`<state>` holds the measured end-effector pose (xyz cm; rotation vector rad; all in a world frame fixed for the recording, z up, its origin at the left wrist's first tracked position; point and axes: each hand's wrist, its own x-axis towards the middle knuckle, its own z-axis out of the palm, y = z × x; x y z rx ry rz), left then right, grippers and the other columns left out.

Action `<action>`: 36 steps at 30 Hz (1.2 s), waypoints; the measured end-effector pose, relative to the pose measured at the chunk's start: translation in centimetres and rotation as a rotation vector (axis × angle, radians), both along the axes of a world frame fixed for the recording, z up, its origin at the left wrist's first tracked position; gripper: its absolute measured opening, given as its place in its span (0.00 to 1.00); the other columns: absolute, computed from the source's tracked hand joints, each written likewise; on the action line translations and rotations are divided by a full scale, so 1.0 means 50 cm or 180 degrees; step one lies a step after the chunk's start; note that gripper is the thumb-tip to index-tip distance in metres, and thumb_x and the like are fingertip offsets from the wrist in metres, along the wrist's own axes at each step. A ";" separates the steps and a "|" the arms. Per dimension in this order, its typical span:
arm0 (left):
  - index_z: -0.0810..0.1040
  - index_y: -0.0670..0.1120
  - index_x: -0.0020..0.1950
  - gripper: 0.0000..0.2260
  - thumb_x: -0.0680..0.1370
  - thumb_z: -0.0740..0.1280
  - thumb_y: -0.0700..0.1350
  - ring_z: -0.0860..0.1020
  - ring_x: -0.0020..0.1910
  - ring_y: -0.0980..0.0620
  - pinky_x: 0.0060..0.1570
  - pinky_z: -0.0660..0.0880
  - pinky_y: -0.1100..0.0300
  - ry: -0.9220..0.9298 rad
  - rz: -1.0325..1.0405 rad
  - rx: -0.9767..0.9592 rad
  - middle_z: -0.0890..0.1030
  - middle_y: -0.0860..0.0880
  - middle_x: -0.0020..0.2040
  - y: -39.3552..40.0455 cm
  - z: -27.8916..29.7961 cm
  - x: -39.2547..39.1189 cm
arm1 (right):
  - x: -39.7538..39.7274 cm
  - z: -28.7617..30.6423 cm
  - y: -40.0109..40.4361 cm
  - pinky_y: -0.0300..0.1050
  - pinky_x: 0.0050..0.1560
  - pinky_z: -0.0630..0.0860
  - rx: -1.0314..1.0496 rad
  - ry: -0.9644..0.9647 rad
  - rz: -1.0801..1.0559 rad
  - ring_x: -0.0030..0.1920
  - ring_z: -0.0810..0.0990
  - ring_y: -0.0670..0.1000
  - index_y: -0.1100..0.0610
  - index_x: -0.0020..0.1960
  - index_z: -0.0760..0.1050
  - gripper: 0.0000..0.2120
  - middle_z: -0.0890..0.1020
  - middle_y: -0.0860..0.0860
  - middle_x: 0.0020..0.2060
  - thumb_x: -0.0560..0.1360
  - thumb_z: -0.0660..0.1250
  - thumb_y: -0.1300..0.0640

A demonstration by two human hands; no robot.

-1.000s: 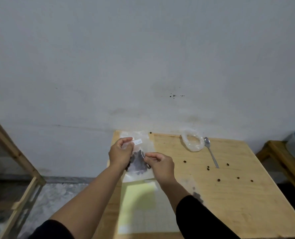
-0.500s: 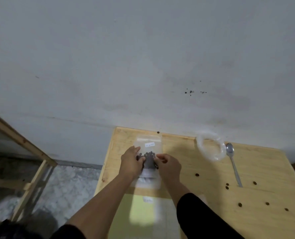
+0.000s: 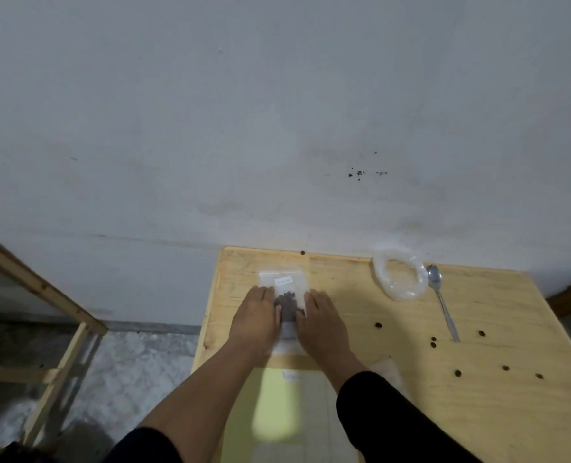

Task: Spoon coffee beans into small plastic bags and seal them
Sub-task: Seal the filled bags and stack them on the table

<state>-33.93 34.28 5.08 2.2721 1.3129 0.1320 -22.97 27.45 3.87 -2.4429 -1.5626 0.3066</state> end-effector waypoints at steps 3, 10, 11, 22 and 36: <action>0.64 0.42 0.70 0.17 0.82 0.53 0.46 0.67 0.65 0.49 0.63 0.65 0.60 -0.0053 -0.0296 0.0341 0.69 0.45 0.66 -0.020 0.035 -0.002 | -0.005 0.029 -0.038 0.50 0.48 0.80 0.0015 -0.0383 0.0188 0.48 0.83 0.58 0.66 0.49 0.80 0.22 0.84 0.59 0.44 0.59 0.77 0.56; 0.61 0.42 0.72 0.20 0.82 0.53 0.48 0.66 0.67 0.47 0.65 0.63 0.57 -0.0196 -0.0936 0.0507 0.69 0.44 0.68 -0.133 0.071 0.033 | 0.040 0.022 -0.172 0.51 0.59 0.76 -0.0150 -0.0814 -0.0304 0.50 0.80 0.61 0.68 0.49 0.79 0.19 0.82 0.62 0.46 0.69 0.56 0.57; 0.61 0.42 0.72 0.21 0.82 0.52 0.48 0.67 0.66 0.47 0.64 0.65 0.57 -0.0156 -0.1008 0.0446 0.69 0.43 0.68 -0.155 0.068 0.038 | 0.055 0.005 -0.197 0.52 0.63 0.72 -0.0274 -0.0816 -0.0324 0.52 0.79 0.61 0.68 0.51 0.78 0.19 0.82 0.63 0.48 0.71 0.55 0.57; 0.65 0.45 0.67 0.17 0.80 0.57 0.51 0.73 0.59 0.47 0.57 0.71 0.57 0.0315 -0.0998 -0.0636 0.72 0.44 0.61 -0.374 -0.036 0.098 | 0.111 -0.001 -0.405 0.45 0.67 0.64 -0.0598 0.0622 -0.1286 0.68 0.67 0.53 0.61 0.69 0.65 0.22 0.69 0.55 0.68 0.78 0.58 0.51; 0.71 0.46 0.67 0.18 0.78 0.62 0.45 0.71 0.63 0.46 0.62 0.67 0.58 -0.0391 0.0080 -0.1030 0.73 0.44 0.65 -0.404 -0.045 0.149 | 0.158 -0.004 -0.432 0.39 0.58 0.69 -0.0087 0.1387 -0.1339 0.52 0.77 0.48 0.51 0.63 0.76 0.18 0.82 0.49 0.50 0.73 0.67 0.57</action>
